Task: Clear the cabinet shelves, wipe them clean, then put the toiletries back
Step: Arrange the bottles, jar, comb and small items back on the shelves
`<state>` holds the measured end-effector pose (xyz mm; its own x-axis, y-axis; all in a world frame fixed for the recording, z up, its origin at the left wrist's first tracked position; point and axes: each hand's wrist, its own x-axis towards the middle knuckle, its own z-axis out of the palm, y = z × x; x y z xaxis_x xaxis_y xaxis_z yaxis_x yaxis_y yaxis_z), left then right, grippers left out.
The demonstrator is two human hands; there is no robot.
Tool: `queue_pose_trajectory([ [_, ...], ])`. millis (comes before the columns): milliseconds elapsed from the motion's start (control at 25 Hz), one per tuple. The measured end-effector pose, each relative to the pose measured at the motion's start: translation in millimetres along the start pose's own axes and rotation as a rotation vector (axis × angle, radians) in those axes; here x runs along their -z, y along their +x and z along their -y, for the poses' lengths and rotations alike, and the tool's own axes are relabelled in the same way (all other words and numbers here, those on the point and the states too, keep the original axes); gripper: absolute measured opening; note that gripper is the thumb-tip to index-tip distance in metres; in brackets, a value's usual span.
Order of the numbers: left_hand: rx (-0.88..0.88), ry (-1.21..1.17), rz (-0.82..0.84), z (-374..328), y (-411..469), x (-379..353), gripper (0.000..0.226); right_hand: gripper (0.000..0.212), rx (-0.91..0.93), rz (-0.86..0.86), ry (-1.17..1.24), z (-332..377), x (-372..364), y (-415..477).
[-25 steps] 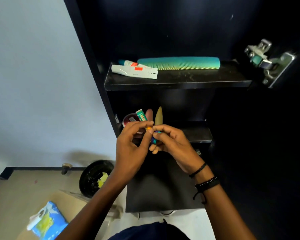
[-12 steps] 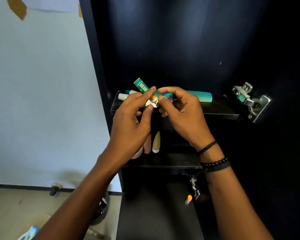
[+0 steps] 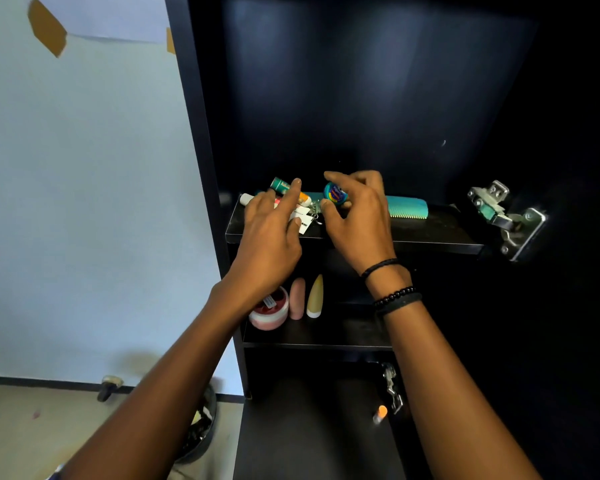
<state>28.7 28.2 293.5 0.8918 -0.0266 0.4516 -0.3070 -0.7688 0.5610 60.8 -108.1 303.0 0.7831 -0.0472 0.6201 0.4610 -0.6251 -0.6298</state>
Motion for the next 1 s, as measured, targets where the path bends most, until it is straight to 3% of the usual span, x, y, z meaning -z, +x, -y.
queue_pose_trajectory([
  [200, 0.04, -0.009, -0.035, 1.8, -1.4, -3.8, 0.055, 0.03, 0.018, -0.059, 0.004, -9.7, -16.0, -2.6],
  [440, 0.015, -0.084, -0.24, -0.4, 0.6, -15.2, 0.052, 0.027, 0.039, -0.097, -0.031, -11.6, -16.1, -3.7],
  [720, -0.143, -0.079, -0.309, 0.1, -10.5, -35.2, 0.037, 0.029, 0.127, -0.088, -0.219, -6.3, -12.1, -29.5],
  [1000, -0.333, -0.118, -0.251, -0.3, -55.7, -52.4, 0.046, 0.04, 0.212, -0.085, -0.327, -13.3, -1.6, -92.6],
])
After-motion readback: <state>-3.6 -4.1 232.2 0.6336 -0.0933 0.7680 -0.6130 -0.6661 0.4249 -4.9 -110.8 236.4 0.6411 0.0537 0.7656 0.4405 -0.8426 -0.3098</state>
